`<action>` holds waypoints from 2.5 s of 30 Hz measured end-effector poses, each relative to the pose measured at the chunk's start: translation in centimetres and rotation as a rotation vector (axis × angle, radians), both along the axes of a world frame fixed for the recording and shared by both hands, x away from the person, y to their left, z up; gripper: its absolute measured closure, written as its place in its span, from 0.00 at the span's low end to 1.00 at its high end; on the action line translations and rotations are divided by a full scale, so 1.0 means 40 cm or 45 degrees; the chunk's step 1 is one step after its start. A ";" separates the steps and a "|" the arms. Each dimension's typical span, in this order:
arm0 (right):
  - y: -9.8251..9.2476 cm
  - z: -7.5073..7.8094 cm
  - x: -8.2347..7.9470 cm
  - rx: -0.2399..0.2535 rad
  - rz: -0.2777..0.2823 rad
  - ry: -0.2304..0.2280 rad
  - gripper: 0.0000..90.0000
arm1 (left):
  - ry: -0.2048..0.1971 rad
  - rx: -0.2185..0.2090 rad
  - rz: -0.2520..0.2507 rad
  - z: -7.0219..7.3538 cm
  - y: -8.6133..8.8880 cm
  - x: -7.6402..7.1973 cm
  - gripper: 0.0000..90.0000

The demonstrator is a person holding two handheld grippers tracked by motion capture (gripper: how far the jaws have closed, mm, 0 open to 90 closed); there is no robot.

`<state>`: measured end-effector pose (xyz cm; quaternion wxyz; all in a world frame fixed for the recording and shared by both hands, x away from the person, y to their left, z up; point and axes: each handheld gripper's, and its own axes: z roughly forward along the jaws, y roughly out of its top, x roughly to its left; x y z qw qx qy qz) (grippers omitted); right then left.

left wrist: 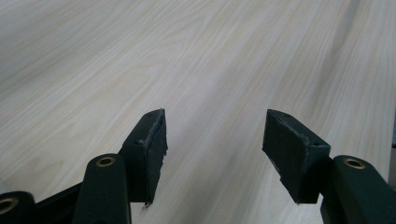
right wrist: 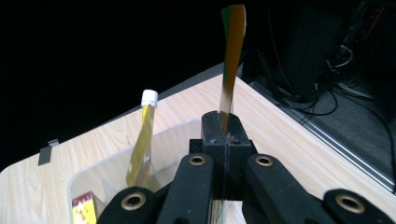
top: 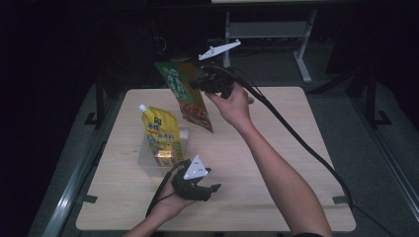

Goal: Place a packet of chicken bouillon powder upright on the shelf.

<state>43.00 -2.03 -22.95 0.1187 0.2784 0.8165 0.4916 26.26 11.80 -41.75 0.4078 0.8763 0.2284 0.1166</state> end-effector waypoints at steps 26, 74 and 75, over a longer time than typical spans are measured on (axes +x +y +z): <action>0.185 -0.182 0.102 0.120 0.015 0.094 1.00 | 0.008 -0.005 -0.027 -0.012 -0.007 -0.007 0.43; -0.185 -0.226 -0.016 0.116 -0.124 0.136 0.52 | -0.008 0.012 -0.019 -0.021 -0.009 0.006 0.36; -0.197 -0.229 -0.022 0.114 -0.127 0.138 0.52 | -0.009 0.012 -0.020 -0.022 -0.007 0.007 0.36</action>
